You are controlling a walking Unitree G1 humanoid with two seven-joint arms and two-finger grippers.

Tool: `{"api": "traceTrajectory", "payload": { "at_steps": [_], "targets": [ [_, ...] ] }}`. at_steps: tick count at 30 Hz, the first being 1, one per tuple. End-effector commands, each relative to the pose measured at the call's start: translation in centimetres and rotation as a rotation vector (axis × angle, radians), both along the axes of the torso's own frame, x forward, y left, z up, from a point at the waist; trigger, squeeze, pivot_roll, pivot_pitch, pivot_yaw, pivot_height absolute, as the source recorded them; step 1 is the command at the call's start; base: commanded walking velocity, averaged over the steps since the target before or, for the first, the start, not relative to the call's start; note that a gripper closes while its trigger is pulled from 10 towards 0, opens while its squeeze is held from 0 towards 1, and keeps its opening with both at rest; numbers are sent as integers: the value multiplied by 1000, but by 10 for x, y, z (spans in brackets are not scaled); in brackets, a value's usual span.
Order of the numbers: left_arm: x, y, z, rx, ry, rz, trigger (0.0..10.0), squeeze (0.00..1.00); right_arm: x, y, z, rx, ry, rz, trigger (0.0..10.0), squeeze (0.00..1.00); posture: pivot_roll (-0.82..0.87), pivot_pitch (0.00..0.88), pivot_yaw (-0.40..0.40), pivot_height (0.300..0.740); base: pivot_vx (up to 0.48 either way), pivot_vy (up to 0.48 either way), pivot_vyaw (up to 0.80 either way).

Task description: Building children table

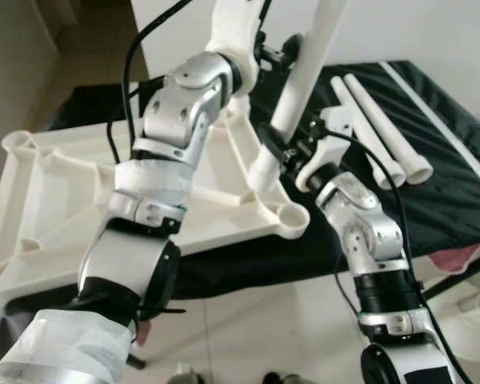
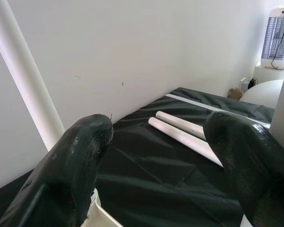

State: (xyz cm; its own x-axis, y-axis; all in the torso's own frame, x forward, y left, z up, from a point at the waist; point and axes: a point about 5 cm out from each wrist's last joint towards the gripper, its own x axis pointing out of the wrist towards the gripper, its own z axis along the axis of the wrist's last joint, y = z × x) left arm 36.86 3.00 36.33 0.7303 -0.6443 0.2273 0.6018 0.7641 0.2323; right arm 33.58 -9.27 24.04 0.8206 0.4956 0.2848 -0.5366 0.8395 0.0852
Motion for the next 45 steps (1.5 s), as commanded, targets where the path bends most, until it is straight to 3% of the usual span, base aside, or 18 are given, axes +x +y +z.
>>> {"api": "traceTrajectory", "payload": {
  "at_steps": [1,11,15,17,19,24,27,28,29,30,32,34,35,37,40,41,43,45],
  "targets": [
    [-9,-13,8,19,-40,-90,10000,0,0,8,-2,-16,15,30,10000,0,44,41,8,740,0,0,0],
    [18,50,-20,35,22,122,10000,0,-5,-11,6,-4,-29,-60,10000,0,14,19,9,740,0,0,0],
    [21,66,-31,37,40,173,10000,0,-4,-17,5,-4,-32,-88,10000,0,4,9,14,740,0,0,0],
    [20,87,-45,31,51,229,10000,0,-5,-24,4,3,-42,-131,10000,0,-9,1,19,740,0,0,0],
    [19,95,-52,31,58,248,10000,0,-5,-26,4,8,-46,-148,10000,0,-10,0,19,740,0,0,0],
    [11,112,-74,-22,119,209,10000,0,-7,-32,2,32,-38,-190,10000,0,-13,0,20,740,0,0,0],
    [-6,132,-104,-18,180,166,10000,0,-9,-40,0,51,-23,-230,10000,0,-13,0,11,740,0,0,0],
    [-18,135,-113,15,163,121,10000,0,-9,-42,-2,37,-22,-250,10000,0,-15,4,10,740,0,0,0],
    [-18,135,-113,15,163,121,10000,0,-9,-42,-2,37,-22,-250,10000,0,-15,4,10,740,0,0,0],
    [-32,136,-123,50,158,66,10000,0,-9,-43,-3,35,-19,-259,10000,0,-16,23,8,740,0,0,0],
    [-52,135,-134,66,159,-13,10000,0,-10,-44,-3,35,-17,-265,10000,0,-13,33,7,740,0,0,0],
    [-58,135,-137,56,164,-37,10000,0,-11,-44,-3,34,-17,-264,10000,0,-13,33,7,740,0,0,0],
    [-73,133,-151,53,179,-99,10000,0,-11,-45,-5,26,-13,-272,10000,0,-4,43,5,740,0,0,0],
    [-73,133,-151,53,179,-99,10000,0,-11,-45,-5,26,-13,-272,10000,0,-4,43,5,740,0,0,0],
    [-100,129,-166,87,135,-191,10000,0,-12,-47,-7,25,-11,-287,10000,0,-3,48,3,740,0,0,0],
    [-100,129,-166,87,135,-191,10000,0,-12,-47,-7,25,-11,-287,10000,0,-3,48,3,740,0,0,0],
    [-124,113,-181,91,221,-349,10000,0,-13,-47,-8,33,-18,-298,10000,0,12,61,-6,740,0,0,0],
    [-129,106,-186,105,250,-388,10000,0,-13,-47,-9,32,-22,-299,10000,0,14,63,-7,740,0,0,0]
  ]
}}
